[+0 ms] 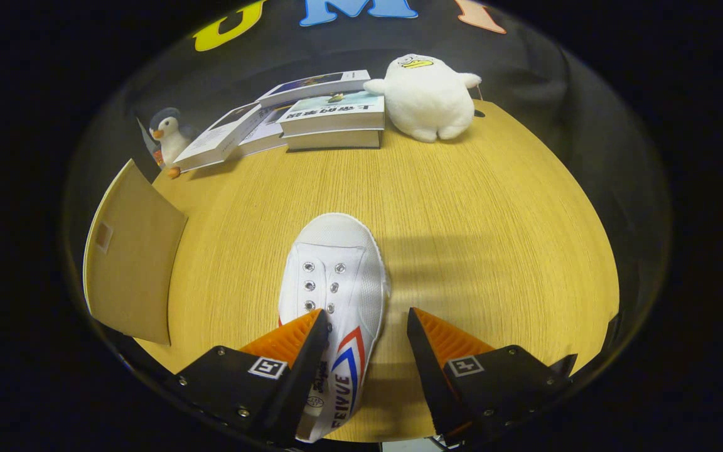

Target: Open the storage box then place both shoes into the box .Put the left shoe in first, then the right shoe, with the right side of both shoes facing outward in a uniform manner.

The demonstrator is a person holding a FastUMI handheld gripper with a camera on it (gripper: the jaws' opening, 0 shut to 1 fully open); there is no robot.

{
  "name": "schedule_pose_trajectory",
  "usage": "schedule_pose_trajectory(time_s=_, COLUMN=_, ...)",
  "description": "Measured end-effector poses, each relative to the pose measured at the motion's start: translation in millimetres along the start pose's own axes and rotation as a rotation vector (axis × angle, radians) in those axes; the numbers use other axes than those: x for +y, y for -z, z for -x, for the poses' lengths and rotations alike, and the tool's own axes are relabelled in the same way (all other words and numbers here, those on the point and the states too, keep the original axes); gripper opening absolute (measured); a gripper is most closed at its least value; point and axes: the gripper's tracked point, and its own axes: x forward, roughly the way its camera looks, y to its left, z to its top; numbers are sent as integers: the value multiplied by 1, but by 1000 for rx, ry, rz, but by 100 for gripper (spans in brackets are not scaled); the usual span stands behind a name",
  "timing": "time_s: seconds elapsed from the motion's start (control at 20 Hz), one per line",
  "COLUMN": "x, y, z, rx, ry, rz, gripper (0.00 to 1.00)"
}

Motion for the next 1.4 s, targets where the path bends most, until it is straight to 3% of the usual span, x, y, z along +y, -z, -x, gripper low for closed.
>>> schedule_pose_trajectory(time_s=0.1, x=6, y=3, z=-5, rx=26, ry=-30, rz=-31, gripper=71)
schedule_pose_trajectory(time_s=0.15, x=6, y=2, z=-6, rx=29, ry=-29, rz=-40, gripper=60)
schedule_pose_trajectory(time_s=0.3, x=1, y=2, z=-1, rx=55, ry=-25, rz=-50, gripper=53)
schedule_pose_trajectory(time_s=0.35, x=2, y=2, z=-4, rx=64, ry=-32, rz=-63, gripper=40)
schedule_pose_trajectory(time_s=0.45, x=-2, y=0, z=-4, rx=58, ry=-15, rz=-96, gripper=38)
schedule_pose_trajectory(time_s=0.5, x=-1, y=2, z=1, rx=80, ry=-26, rz=-105, gripper=19)
schedule_pose_trajectory(time_s=0.75, x=6, y=1, z=14, rx=90, ry=-59, rz=-145, gripper=18)
schedule_pose_trajectory(time_s=1.0, x=32, y=-24, z=34, rx=63, ry=-163, rz=-245, gripper=18)
schedule_pose_trajectory(time_s=1.4, x=83, y=-65, z=75, rx=16, ry=-251, rz=-229, gripper=18)
